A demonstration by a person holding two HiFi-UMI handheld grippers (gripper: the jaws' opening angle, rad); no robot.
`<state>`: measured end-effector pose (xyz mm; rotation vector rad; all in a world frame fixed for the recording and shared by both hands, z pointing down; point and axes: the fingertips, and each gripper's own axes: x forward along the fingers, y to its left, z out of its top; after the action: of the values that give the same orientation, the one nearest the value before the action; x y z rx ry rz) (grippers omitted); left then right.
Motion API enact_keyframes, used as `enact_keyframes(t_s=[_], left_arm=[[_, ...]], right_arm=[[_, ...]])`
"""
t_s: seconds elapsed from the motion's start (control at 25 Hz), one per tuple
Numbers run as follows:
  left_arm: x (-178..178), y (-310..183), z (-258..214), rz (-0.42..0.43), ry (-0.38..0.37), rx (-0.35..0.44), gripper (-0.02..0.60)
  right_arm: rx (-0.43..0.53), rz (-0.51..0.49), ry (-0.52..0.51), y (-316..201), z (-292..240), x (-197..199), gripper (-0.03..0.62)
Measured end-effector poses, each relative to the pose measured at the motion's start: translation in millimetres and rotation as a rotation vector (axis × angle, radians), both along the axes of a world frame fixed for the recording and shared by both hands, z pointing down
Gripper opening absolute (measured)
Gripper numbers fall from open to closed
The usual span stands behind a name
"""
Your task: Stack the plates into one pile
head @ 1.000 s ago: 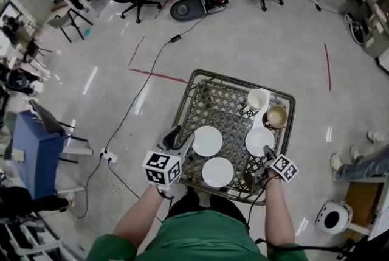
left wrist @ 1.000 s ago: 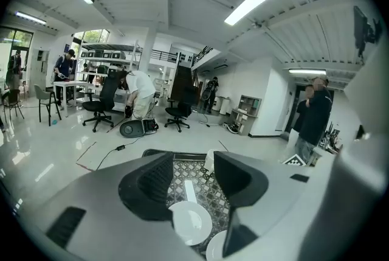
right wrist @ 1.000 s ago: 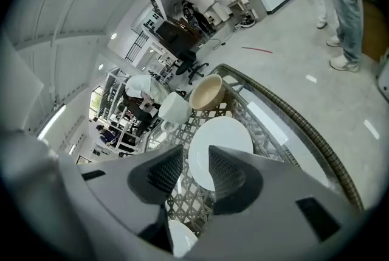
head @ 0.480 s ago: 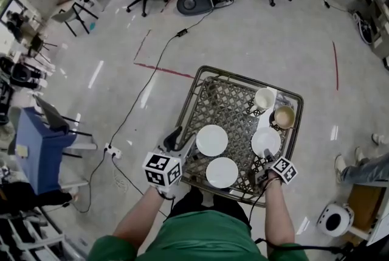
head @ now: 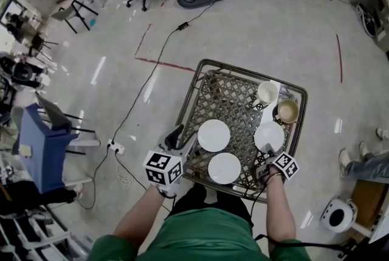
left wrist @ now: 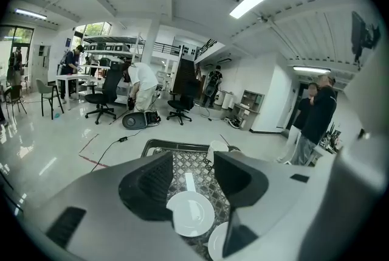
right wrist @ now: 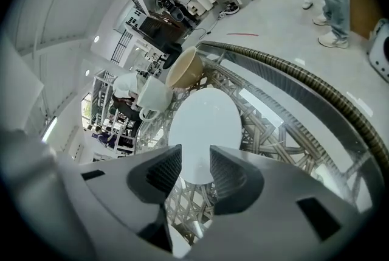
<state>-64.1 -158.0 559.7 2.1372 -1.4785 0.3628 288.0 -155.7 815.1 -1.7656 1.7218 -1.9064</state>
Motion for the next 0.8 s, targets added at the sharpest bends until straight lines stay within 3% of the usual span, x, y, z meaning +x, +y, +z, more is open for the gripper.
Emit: enact_keyframes(t_s=[0.32, 0.8], left_arm=[[-1, 0, 8, -0.007, -0.003, -0.013, 0.209], [14, -6, 12, 0.022, 0.033, -0.022, 0.209]], right_arm=[[-0.002, -0.008, 0.002, -7, -1, -6, 0.161], [-0.084, 0.058, 0.018, 35, 7, 20, 0.161]])
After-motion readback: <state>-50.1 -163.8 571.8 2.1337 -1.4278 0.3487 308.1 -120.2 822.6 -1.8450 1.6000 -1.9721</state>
